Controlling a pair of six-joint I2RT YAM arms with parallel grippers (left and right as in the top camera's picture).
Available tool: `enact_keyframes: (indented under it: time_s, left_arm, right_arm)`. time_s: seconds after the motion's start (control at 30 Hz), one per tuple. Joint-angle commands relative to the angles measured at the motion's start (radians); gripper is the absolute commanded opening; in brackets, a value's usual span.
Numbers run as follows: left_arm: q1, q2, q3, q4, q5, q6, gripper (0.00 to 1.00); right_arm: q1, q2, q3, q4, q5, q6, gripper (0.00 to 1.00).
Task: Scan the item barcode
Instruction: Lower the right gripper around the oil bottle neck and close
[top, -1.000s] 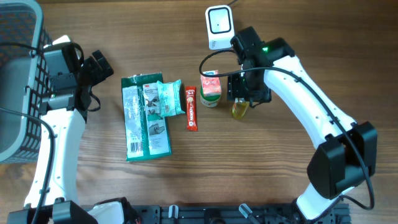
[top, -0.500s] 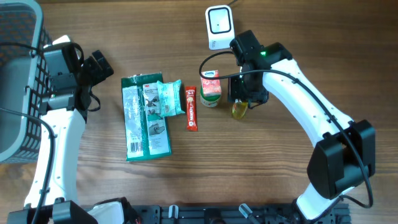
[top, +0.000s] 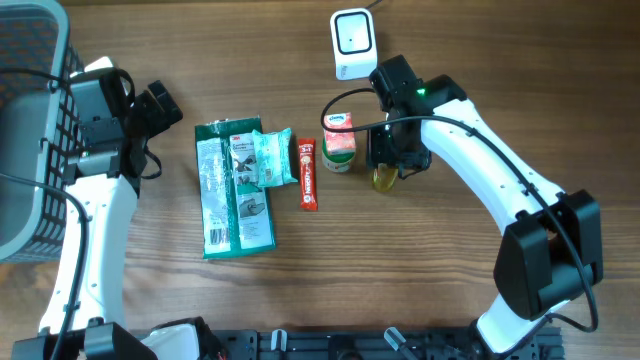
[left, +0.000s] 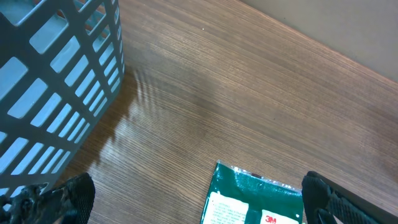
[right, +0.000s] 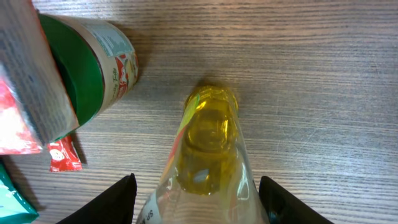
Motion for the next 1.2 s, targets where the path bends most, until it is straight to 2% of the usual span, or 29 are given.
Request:
enact_keyframes:
  time_s: [0.0, 1.0, 1.17]
  left_arm:
    - [0.003, -0.009, 0.011, 0.003, -0.006, 0.009, 1.0]
    - [0.003, -0.009, 0.011, 0.003, -0.006, 0.009, 1.0]
    - [0.003, -0.009, 0.011, 0.003, -0.006, 0.009, 1.0]
  right_arm:
    - [-0.001, 0.0, 0.028, 0.009, 0.006, 0.003, 0.63]
    - [-0.001, -0.02, 0.047, -0.034, 0.006, 0.029, 0.63]
    - [-0.001, -0.02, 0.072, -0.049, 0.006, 0.029, 0.67]
